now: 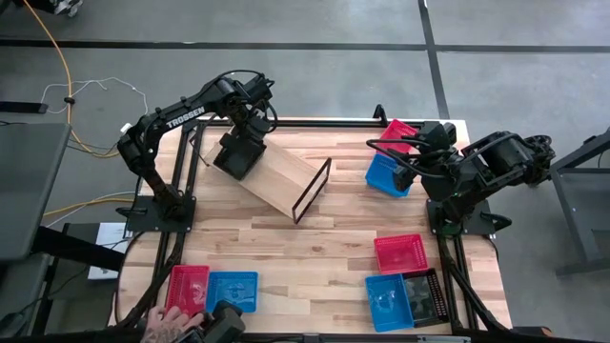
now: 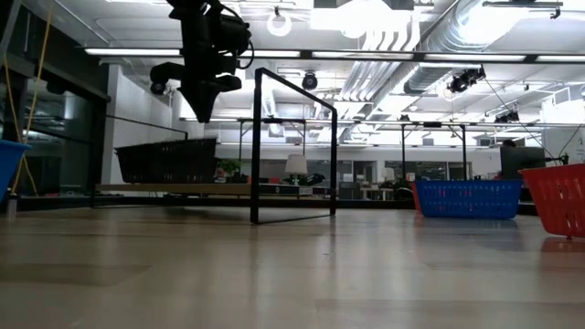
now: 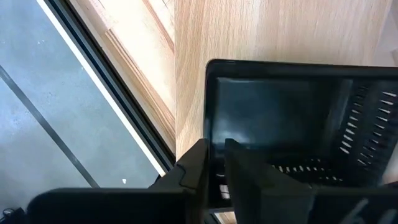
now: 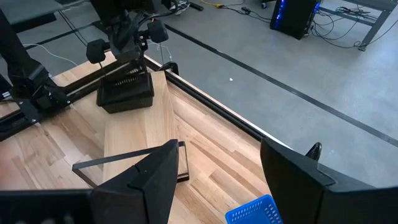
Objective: Stack baskets on shelf by color
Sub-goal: Stack the top black bin into the black bin on the shelf, then stack the black bin into the black bin on the shelf
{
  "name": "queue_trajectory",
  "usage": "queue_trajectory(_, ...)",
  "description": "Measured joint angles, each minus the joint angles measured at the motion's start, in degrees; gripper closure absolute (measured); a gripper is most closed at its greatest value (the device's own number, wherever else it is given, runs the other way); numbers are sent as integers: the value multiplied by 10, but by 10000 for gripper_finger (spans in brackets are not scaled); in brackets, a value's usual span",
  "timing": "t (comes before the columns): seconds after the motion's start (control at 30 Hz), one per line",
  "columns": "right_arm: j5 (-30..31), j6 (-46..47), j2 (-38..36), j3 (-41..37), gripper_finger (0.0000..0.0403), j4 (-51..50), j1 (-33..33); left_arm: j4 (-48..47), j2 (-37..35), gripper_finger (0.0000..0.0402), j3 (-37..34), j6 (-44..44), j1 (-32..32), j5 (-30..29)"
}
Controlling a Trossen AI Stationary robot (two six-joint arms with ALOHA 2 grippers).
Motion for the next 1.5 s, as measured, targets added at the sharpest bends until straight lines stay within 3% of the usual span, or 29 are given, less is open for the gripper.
queue_trajectory(0.47, 0, 10, 0, 0, 188, 0, 0, 20, -7, 260, 1, -47, -1, -14)
queue_trajectory(0.7, 8, 6, 0, 0, 188, 0, 0, 23, -9, 237, 78, -159, -6, -36)
queue_trajectory(0.97, 18, 6, 0, 0, 188, 0, 0, 29, -11, 240, 216, -398, -17, 74)
queue_trajectory(1.17, 3, -2, 0, 0, 188, 0, 0, 36, -27, 240, 243, -550, -20, 256)
queue_trajectory(1.3, -6, -5, 0, 0, 188, -1, 0, 61, -61, 240, 212, -629, -31, 356)
queue_trajectory(1.5, -6, -9, 0, 0, 188, -1, 0, 284, -189, 241, 50, -747, -105, 360)
